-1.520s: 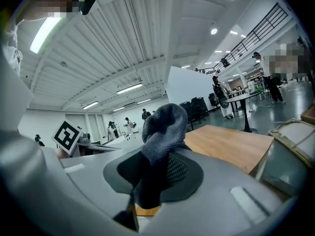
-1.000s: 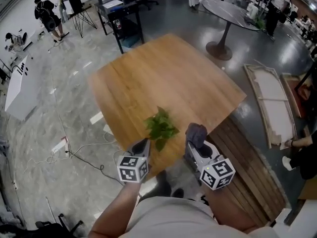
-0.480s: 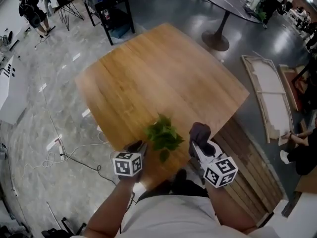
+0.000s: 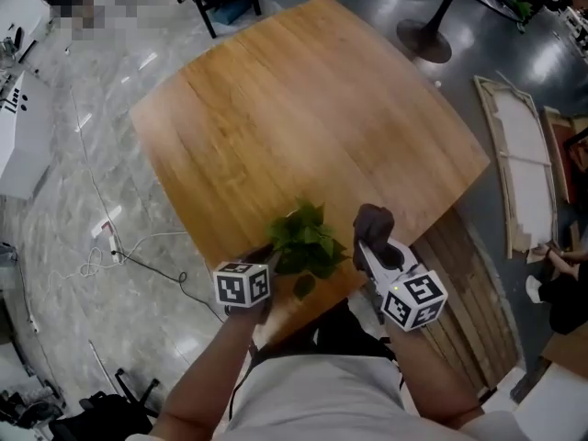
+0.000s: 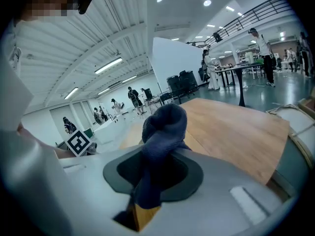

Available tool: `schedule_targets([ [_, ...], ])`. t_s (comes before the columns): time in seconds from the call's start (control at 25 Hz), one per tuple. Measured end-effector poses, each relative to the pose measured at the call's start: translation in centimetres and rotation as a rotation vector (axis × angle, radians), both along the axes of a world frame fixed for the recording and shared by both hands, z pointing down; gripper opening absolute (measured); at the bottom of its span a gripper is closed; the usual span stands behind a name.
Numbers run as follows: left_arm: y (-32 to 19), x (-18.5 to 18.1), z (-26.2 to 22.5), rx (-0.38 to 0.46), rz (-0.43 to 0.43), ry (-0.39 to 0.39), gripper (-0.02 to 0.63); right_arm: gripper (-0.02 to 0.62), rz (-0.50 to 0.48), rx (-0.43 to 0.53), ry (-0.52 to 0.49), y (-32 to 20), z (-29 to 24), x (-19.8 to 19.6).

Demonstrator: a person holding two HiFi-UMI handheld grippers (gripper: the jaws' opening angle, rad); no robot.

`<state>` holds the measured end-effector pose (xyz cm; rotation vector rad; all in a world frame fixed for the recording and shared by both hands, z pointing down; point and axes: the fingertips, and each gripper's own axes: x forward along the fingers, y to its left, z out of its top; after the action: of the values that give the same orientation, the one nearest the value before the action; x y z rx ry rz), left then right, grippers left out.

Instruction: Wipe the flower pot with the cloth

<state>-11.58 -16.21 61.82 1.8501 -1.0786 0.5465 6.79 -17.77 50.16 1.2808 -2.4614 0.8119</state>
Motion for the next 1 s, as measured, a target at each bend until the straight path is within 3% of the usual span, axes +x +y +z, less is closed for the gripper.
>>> schedule_targets([
  [0.24, -0.6, -0.1, 1.9, -0.061, -0.028, 0.034, 0.089, 0.067, -0.054, -0.058, -0.014, -2.2, 4.1, -1.3],
  [0.44, -0.8, 0.1, 2.1, -0.091, -0.023, 0.043, 0.095, 0.067, -0.071, -0.179, -0.039, -4.0, 9.4, -2.2],
  [0.64, -4.0, 2.1, 2.9, -0.119, -0.014, 0.043, 0.098, 0.067, -0.151, -0.250, -0.067, -8.0, 12.7, -3.5],
  [1.0, -4.8, 3.5, 3.1, -0.175, 0.019, 0.106, 0.098, 0.067, -0.197, -0.277, -0.126, -9.2, 13.5, -5.0],
])
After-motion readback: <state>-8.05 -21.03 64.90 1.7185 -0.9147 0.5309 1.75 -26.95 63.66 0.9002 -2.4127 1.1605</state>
